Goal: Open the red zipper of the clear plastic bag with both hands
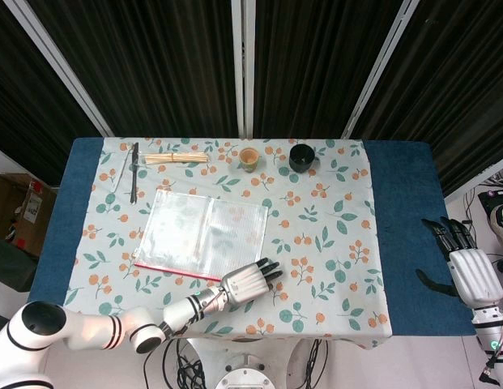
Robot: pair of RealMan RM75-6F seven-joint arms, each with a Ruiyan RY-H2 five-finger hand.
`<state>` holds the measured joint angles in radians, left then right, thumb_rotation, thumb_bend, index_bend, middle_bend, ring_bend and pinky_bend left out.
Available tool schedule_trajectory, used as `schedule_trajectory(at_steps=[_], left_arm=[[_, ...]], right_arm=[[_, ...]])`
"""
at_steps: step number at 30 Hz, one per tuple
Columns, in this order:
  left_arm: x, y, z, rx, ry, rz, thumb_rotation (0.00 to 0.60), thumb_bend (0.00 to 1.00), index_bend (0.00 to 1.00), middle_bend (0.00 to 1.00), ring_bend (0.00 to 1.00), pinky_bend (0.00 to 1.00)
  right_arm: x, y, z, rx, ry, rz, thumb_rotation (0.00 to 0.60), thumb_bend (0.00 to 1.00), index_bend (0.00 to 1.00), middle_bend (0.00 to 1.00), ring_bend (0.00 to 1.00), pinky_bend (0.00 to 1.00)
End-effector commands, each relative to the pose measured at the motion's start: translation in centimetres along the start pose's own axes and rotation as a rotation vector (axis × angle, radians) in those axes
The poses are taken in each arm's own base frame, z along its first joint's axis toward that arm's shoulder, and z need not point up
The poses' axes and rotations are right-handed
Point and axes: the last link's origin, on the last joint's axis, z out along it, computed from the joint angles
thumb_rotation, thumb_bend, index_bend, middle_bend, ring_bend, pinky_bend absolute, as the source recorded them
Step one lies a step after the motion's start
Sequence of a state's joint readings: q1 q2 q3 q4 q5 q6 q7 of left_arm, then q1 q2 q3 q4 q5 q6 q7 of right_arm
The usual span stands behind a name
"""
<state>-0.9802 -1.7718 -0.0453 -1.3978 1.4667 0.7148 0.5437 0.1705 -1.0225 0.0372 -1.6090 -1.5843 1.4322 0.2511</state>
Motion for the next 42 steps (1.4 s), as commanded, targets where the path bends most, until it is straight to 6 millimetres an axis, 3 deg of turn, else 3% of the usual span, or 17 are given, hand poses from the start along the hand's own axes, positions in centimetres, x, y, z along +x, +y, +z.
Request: schedule_trajectory(at_steps=[1, 8, 17, 27, 36, 42], left_arm=[[0.0, 0.2, 0.2, -0.001, -0.003, -0.004, 0.600, 0.19, 0.44, 0.10, 0.04, 0.16], [-0.3, 0.1, 0.9, 0.014, -0.011, 0.001, 0.600, 0.20, 0.47, 0.10, 0.04, 0.16], [-0.3, -0.3, 0.6, 0.025, -0.009, -0.006, 0.600, 0.36, 0.52, 0.12, 0.04, 0.16], [-0.4, -0.6, 0.0, 0.054, 0.024, -0.031, 0.600, 0.43, 0.60, 0.17, 0.05, 0.16], [1.9, -1.2, -3.4, 0.148, 0.186, -0.123, 0.600, 0.42, 0.61, 0.20, 0.10, 0.17], [2.7, -1.1, -6.0, 0.224, 0.255, -0.191, 0.600, 0.41, 0.61, 0.22, 0.12, 0.17]], right_arm=[[0.0, 0.0, 0.0, -0.001, -0.001, 0.000, 0.600, 0.18, 0.08, 0.13, 0.00, 0.00], [0.1, 0.0, -0.1, -0.002, 0.003, -0.002, 0.600, 0.18, 0.08, 0.13, 0.00, 0.00], [0.0, 0.0, -0.1, 0.001, -0.001, -0.002, 0.600, 0.18, 0.08, 0.13, 0.00, 0.00], [0.1, -0.2, 0.0, 0.008, 0.003, 0.001, 0.600, 0.18, 0.08, 0.13, 0.00, 0.00], [0.1, -1.1, 1.0, 0.054, -0.011, 0.022, 0.600, 0.18, 0.08, 0.13, 0.00, 0.00], [0.6, -3.4, 3.3, 0.156, -0.063, 0.017, 0.600, 0.18, 0.08, 0.13, 0.00, 0.00]])
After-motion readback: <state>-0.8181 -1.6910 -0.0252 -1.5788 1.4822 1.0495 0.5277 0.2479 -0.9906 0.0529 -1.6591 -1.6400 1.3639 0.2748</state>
